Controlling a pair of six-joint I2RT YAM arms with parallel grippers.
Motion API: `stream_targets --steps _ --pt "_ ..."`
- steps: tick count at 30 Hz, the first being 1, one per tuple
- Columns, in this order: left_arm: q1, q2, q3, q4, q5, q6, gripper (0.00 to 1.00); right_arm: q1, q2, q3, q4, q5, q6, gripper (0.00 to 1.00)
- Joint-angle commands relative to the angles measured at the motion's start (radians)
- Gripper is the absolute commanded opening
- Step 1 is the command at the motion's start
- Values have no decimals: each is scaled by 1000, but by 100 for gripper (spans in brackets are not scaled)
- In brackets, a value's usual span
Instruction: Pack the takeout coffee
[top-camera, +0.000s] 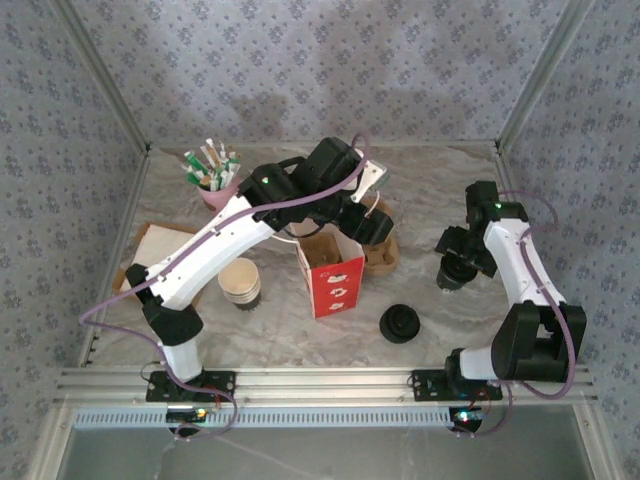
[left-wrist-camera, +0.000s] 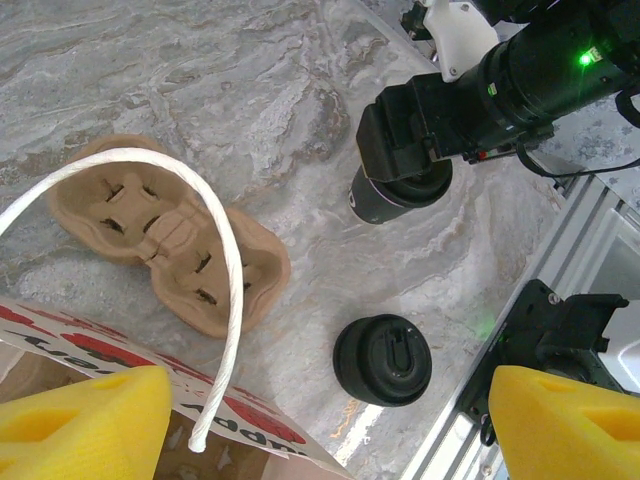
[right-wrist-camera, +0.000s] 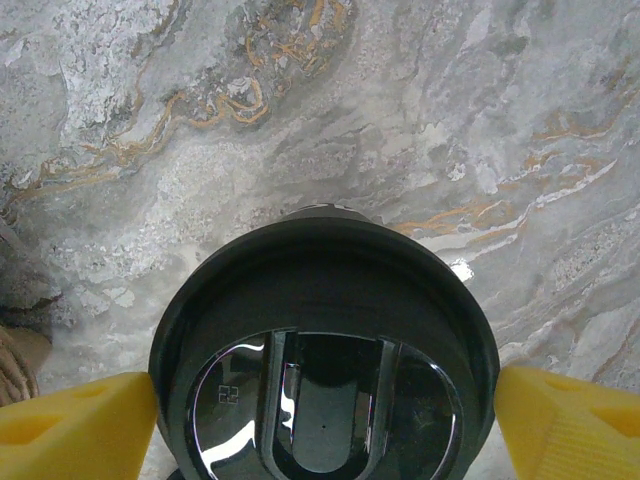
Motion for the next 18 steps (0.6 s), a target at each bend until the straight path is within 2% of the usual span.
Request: stream_targets --steps 1,18 --pt "-5 -31 5 -12 12 20 83 -12 2 12 -19 -11 20 89" --pt "-3 -29 1 -14 4 26 84 -18 2 -1 -25 -29 29 80"
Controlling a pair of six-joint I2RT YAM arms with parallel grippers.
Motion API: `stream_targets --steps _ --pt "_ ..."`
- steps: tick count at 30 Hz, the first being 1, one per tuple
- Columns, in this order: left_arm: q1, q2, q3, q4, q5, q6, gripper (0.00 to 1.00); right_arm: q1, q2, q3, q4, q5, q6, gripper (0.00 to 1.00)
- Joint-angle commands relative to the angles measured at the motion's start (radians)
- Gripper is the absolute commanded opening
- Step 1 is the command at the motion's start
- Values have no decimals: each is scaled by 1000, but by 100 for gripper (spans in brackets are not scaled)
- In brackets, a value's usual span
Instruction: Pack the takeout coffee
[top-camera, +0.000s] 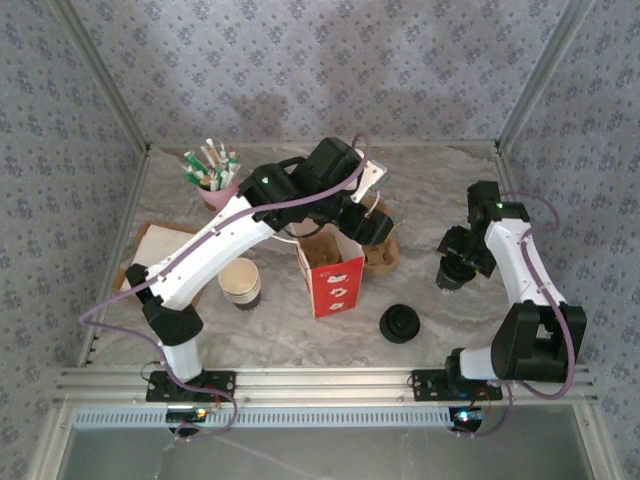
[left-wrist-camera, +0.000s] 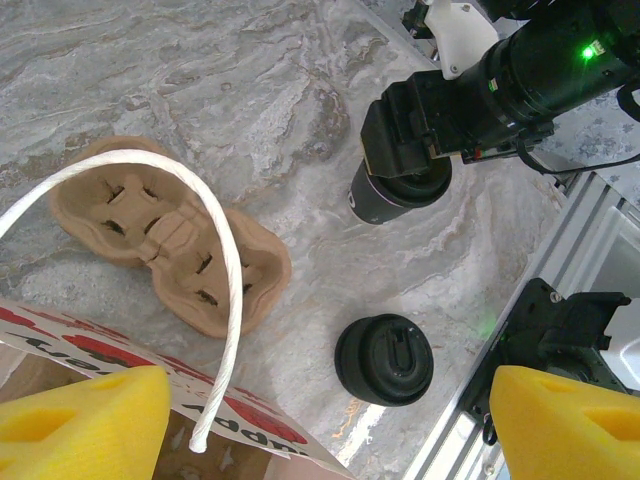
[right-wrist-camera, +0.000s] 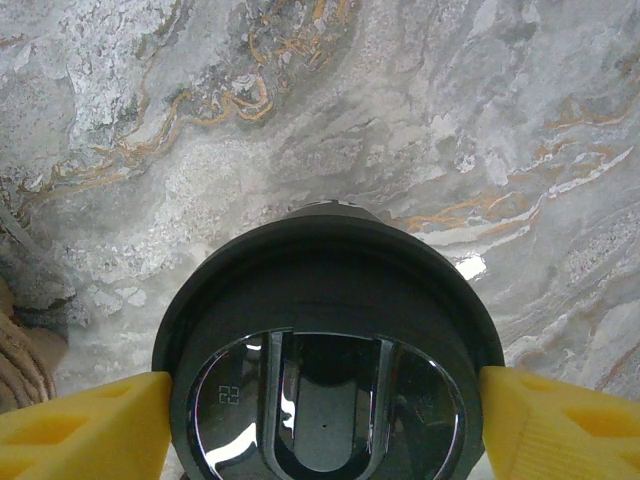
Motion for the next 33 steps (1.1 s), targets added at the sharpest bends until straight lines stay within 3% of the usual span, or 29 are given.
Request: stream_targets --steps 1,24,33 --pt "-4 -28 0 -14 4 18 84 -7 2 -2 -23 4 13 80" --pt "13 -102 -38 21 -14 -14 85 29 -40 -25 -42 29 41 74" --pt "107 -184 -91 51 -34 -40 87 50 -106 0 -80 25 37 72"
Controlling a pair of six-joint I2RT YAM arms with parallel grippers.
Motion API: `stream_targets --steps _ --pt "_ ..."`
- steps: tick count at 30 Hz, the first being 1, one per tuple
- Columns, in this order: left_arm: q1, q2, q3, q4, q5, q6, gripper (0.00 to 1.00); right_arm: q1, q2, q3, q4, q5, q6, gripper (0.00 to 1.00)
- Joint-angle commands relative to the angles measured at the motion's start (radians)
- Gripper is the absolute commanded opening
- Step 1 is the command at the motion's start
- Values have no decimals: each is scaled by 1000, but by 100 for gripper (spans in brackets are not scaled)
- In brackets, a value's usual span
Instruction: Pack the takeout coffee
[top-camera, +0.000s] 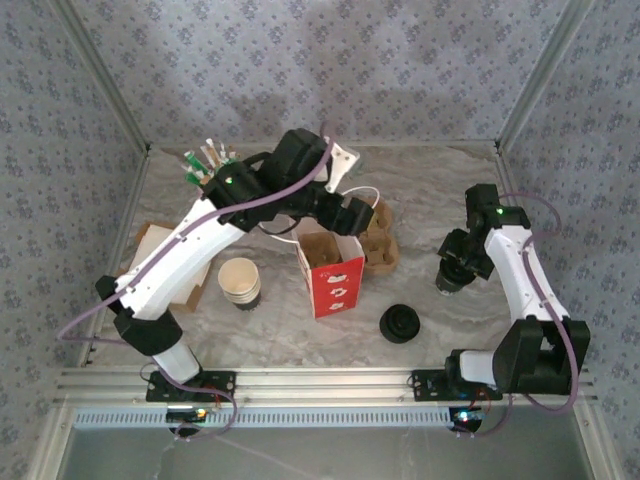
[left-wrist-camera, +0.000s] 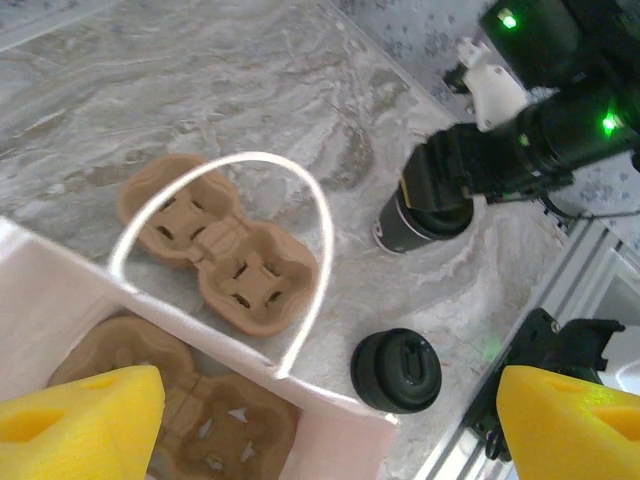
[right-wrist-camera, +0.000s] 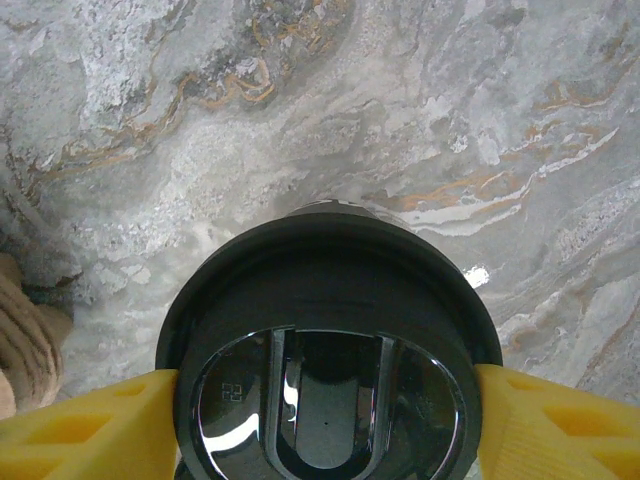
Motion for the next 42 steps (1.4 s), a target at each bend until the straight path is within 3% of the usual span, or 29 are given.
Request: stream_targets --steps 1,8,16,33,42 --pt "48 -50 -14 33 -17 -18 87 13 -37 18 -50 7 7 71" --pt "203 -76 -40 44 22 -40 87 45 -100 82 -100 -23 -38 70" --pt "328 -60 -41 54 68 -56 87 107 -167 303 -192 -74 -94 67" --pt "542 21 -78 140 262 -96 87 424 -89 853 -354 -136 -70 64" --pt "563 98 -55 149 313 -94 87 626 -28 1001 -371 -94 -63 62"
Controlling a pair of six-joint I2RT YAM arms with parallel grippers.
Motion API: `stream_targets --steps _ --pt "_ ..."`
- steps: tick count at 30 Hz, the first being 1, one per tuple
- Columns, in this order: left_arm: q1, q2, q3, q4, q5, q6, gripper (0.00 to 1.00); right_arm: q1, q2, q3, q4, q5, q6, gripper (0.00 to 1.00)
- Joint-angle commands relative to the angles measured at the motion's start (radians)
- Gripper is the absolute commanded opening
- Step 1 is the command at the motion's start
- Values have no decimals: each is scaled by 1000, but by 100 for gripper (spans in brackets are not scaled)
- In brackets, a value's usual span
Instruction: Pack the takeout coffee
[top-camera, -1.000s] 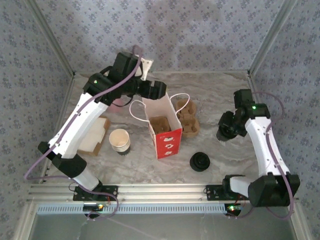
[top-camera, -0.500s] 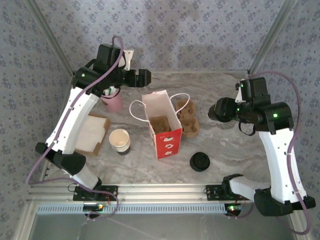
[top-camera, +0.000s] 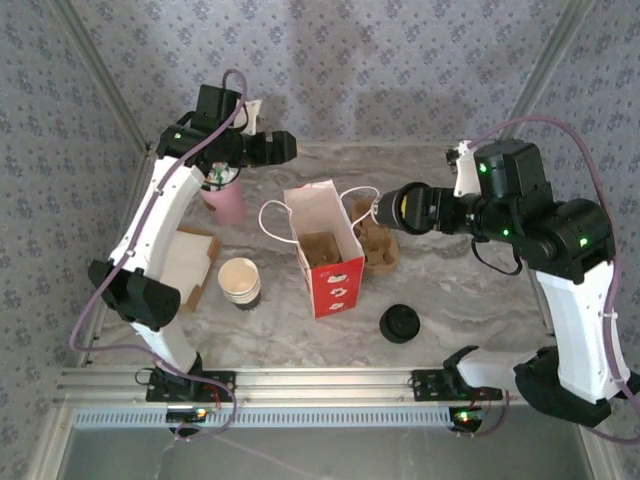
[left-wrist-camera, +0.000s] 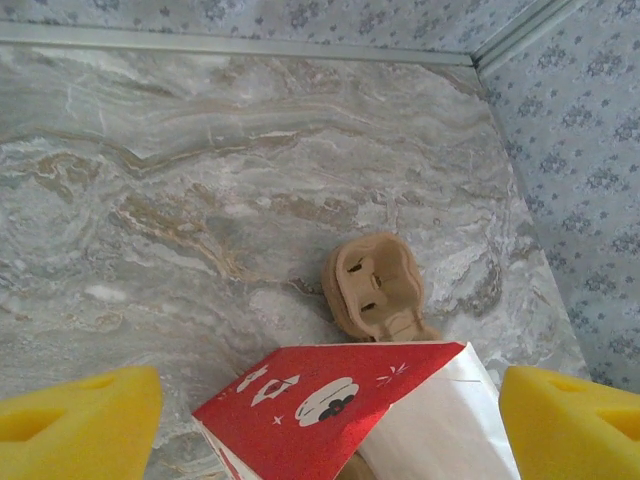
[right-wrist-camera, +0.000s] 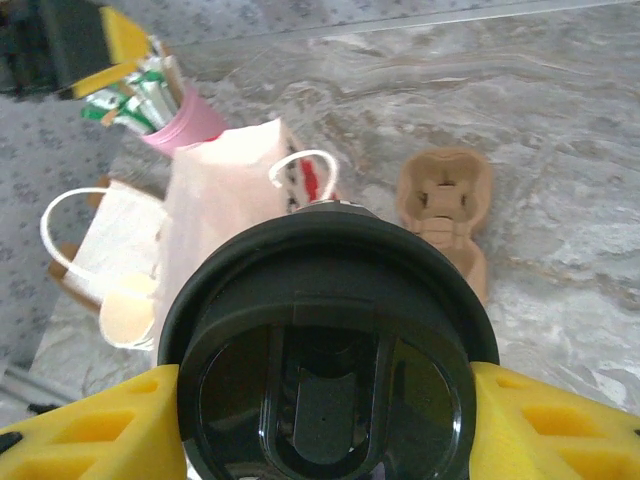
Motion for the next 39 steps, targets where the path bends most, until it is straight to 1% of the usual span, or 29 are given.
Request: stream_targets --steps 1,6,9,15,18,23,34,39 --pt "5 18 25 30 49 -4 87 68 25 49 -29 23 15 62" --pt "9 43 24 44 64 -4 87 196 79 117 -51 100 12 62" --pt "17 61 29 61 91 -7 87 256 122 166 -62 130 8 62" --pt "22 126 75 68 146 -7 87 342 219 257 -88 166 -3 62" --pt "19 146 65 89 178 -18 87 374 275 308 -115 177 -12 61" --pt "13 144 16 147 219 -26 87 400 355 373 -151 175 -22 61" --pt "5 149 -61 257 305 -60 87 402 491 415 -231 156 -49 61" --pt "-7 107 -168 320 323 -84 87 402 533 422 -259 151 -56 61"
